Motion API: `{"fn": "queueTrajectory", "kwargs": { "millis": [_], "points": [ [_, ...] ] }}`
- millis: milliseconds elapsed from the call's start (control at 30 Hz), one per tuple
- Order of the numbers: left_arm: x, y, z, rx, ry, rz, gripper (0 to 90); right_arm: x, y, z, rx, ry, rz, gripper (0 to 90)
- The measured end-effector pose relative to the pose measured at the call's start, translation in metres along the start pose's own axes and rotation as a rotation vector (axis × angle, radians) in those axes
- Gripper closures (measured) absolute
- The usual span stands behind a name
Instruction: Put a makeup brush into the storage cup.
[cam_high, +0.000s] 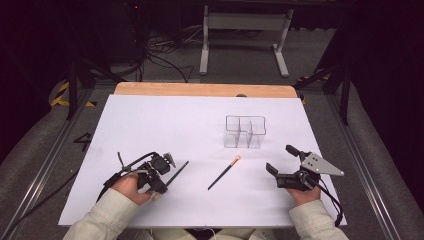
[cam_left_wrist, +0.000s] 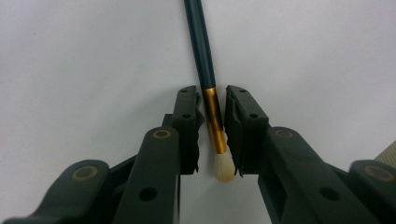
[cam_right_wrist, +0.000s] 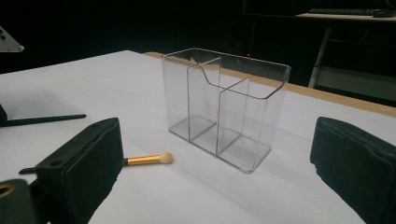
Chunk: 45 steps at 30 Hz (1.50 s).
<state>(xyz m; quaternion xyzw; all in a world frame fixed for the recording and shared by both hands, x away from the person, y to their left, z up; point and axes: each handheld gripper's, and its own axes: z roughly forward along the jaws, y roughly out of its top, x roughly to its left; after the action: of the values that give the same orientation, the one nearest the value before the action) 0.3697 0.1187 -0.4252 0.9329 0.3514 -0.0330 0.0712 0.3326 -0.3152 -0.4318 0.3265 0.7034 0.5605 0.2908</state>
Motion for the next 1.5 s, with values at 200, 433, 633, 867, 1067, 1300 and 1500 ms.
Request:
{"fn": "queueTrajectory", "kwargs": {
  "millis": [200, 433, 633, 867, 1067, 1300, 1500],
  "points": [
    [0.001, 0.0, 0.0, -0.002, 0.015, -0.009, 82.2, 0.0, 0.0, 0.0, 0.001, 0.002, -0.001, 3.3],
    [0.001, 0.0, 0.0, 0.001, 0.02, -0.001, 82.5, 0.0, 0.0, 0.0, 0.005, 0.001, 0.0, 3.3],
    [0.002, 0.0, 0.0, 0.0, 0.011, 0.021, 82.7, 0.0, 0.001, 0.0, 0.008, -0.01, -0.008, 3.3],
    [0.002, -0.001, -0.004, -0.009, -0.007, 0.057, 83.0, 0.001, 0.003, -0.001, 0.015, -0.015, -0.016, 2.5],
    [0.001, -0.002, -0.015, -0.047, -0.003, 0.1, 83.1, 0.003, 0.007, 0.001, 0.038, 0.03, -0.006, 1.3],
    [-0.003, -0.001, -0.028, -0.082, -0.011, 0.206, 83.2, 0.004, 0.016, 0.001, 0.057, 0.071, -0.019, 1.0],
    [-0.008, 0.003, -0.04, -0.093, -0.038, 0.293, 83.2, 0.014, 0.027, 0.002, 0.089, 0.13, -0.08, 10.4]
  ]
}}
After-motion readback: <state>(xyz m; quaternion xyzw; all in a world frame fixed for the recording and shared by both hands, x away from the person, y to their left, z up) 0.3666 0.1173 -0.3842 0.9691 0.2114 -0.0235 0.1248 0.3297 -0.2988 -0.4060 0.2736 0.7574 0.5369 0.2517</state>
